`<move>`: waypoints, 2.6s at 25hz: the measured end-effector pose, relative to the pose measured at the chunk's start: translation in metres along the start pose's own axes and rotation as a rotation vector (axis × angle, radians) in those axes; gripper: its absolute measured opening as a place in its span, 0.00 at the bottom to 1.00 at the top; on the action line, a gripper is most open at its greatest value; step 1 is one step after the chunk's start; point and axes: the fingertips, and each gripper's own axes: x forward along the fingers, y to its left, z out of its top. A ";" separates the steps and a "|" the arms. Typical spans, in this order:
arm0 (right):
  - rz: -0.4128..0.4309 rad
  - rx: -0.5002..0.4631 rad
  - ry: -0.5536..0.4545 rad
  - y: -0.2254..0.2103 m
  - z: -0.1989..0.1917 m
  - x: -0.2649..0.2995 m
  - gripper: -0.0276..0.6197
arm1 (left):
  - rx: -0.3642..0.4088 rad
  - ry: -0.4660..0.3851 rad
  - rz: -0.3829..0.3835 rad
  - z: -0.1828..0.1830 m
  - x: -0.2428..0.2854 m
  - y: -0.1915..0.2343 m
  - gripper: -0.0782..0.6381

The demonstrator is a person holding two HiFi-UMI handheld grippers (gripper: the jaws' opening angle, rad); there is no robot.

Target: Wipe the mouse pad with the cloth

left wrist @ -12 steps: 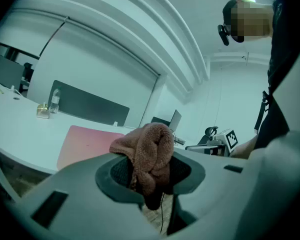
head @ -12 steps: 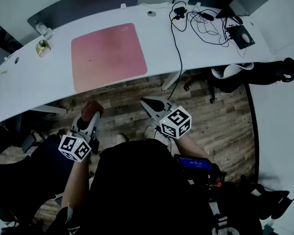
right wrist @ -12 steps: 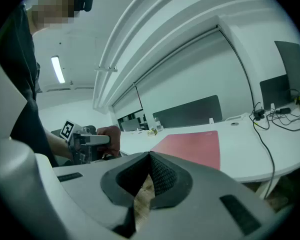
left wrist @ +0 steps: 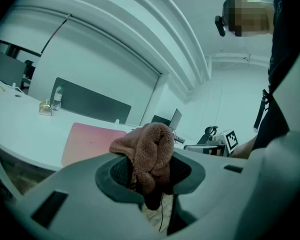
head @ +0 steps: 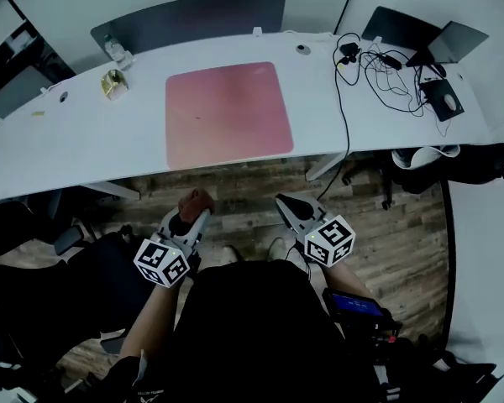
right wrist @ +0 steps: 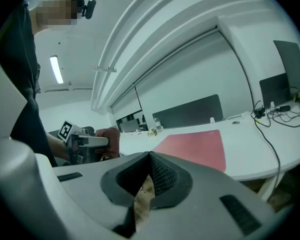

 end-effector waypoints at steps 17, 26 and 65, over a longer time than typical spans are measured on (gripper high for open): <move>-0.095 0.043 0.030 0.029 -0.013 0.042 0.08 | 0.032 0.055 -0.075 -0.015 -0.041 0.029 0.29; -0.087 0.004 0.048 0.036 -0.007 0.061 0.08 | -0.012 0.054 -0.031 -0.015 -0.047 0.055 0.29; 0.096 0.015 0.080 -0.156 0.044 0.149 0.08 | -0.080 0.135 0.263 0.046 0.139 0.129 0.29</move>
